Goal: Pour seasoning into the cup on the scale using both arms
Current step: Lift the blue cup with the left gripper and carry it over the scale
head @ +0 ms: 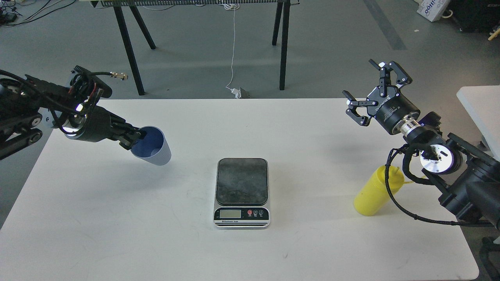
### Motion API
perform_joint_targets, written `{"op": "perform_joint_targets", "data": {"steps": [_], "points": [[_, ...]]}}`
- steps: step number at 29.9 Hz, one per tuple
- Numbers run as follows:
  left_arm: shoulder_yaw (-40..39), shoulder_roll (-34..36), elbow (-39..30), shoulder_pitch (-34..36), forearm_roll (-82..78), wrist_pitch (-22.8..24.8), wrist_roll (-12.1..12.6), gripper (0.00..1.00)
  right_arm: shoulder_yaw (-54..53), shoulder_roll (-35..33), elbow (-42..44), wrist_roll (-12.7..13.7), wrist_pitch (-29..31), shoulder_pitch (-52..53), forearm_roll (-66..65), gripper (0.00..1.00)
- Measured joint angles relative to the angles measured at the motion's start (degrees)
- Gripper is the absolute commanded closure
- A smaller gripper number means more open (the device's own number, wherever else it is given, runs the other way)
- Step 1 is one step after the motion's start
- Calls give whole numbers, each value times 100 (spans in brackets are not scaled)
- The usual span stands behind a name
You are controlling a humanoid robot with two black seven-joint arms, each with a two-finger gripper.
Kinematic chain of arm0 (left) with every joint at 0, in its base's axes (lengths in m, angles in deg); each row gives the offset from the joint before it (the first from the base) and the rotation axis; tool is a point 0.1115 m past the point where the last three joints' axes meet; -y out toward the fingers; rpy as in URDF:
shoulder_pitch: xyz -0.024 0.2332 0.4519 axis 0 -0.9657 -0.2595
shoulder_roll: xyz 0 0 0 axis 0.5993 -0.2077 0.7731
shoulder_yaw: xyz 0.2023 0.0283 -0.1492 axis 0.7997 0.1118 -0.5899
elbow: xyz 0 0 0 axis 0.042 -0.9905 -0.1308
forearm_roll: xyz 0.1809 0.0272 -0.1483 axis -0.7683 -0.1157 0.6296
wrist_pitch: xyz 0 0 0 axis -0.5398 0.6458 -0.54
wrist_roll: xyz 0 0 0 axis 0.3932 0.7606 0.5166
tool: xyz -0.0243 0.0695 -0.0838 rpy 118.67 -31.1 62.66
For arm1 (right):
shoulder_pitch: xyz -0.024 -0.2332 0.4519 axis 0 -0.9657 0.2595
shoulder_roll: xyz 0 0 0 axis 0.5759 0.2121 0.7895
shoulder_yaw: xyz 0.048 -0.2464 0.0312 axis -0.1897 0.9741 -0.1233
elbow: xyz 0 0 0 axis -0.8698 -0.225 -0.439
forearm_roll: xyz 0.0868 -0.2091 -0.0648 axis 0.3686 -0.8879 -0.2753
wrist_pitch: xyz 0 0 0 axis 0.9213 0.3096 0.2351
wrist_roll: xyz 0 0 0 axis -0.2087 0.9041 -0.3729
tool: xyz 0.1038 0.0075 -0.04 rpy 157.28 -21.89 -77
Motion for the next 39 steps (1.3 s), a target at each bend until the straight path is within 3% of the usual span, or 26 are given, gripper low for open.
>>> {"op": "perform_joint_targets", "data": {"steps": [6, 15, 39], "points": [[0, -901, -133, 477, 226, 82, -5, 100, 0, -9, 5, 0, 0, 0, -1, 1], [73, -1727, 135, 407, 185, 84, -2, 99, -50, -24, 21, 1, 0, -42, -1, 1], [57, -2447, 600, 1, 213, 84, -2, 97, -44, -18, 58, 1, 0, -54, -1, 1]]}}
